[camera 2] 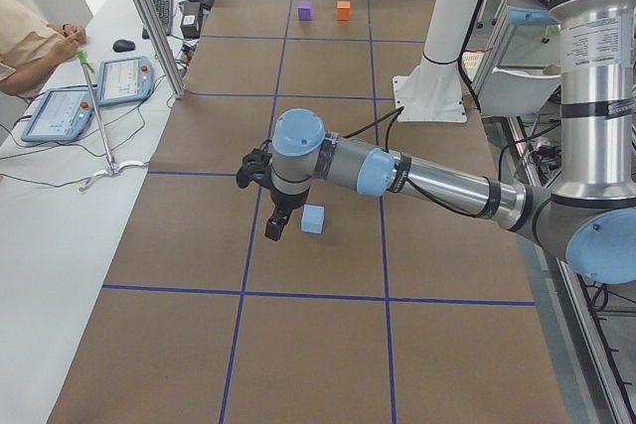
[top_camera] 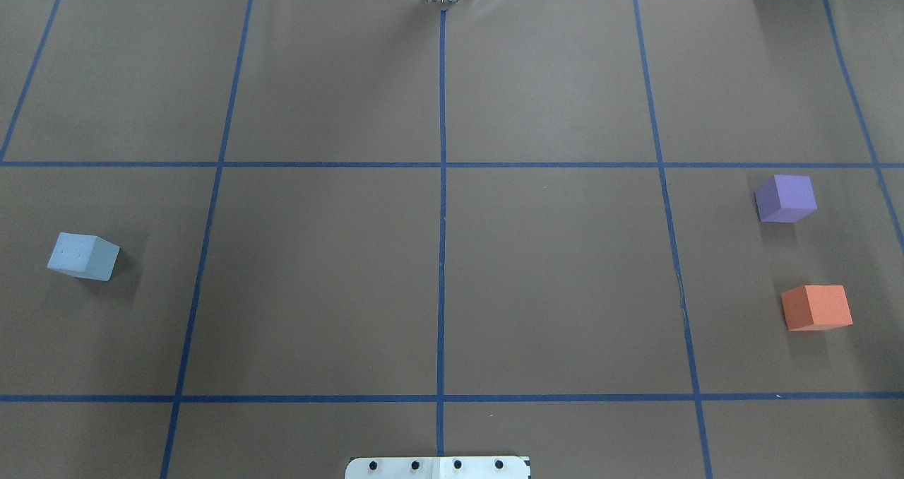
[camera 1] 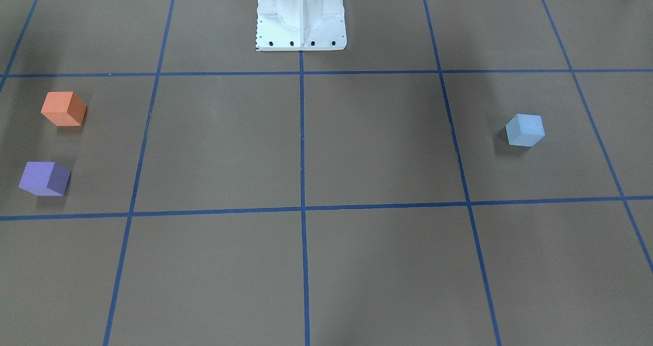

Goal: Place blue block between orange and purple blocks

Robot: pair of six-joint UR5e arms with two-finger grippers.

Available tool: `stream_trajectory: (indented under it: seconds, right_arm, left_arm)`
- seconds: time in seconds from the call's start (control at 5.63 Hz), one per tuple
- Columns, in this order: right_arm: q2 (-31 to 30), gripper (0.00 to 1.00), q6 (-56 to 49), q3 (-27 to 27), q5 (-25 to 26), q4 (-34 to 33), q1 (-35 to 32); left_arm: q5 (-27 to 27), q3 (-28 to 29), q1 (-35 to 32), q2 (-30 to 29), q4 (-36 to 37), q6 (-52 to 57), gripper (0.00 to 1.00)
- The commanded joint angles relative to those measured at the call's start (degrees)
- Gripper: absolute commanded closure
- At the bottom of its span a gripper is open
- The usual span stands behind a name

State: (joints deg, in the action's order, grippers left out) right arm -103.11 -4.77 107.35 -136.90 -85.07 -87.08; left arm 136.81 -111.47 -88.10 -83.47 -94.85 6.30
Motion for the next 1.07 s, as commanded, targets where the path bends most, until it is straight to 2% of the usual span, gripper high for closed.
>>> stream_trajectory:
  seconds: [0.0,0.18,0.36,0.71,0.89]
  right_arm:
    - [-0.16,0.00,-0.06,2.51,1.01,-1.94,-0.46]
    - [-0.34,0.00,-0.06,3.56,3.98,-2.03,-0.12]
    - [-0.60,0.00,-0.06,3.57,3.66,-2.12,0.06]
    - [-1.57,0.00,-0.06,3.57,3.39,-2.03,0.06]
    - [-1.75,0.00,-0.06,3.49,3.39,-2.03,0.06]
  left_arm:
    - [0.29,0.73,0.29,0.06,-7.34,-5.63,0.00]
    - [0.82,0.81,2.47,2.67,-7.28,-13.00,0.00]
    - [2.82,0.90,6.14,5.56,-10.50,-19.42,0.00]
    - [1.97,2.64,18.68,11.46,-31.33,-40.56,0.00]
    - [-2.82,6.05,23.45,11.57,-37.45,-44.41,0.00]
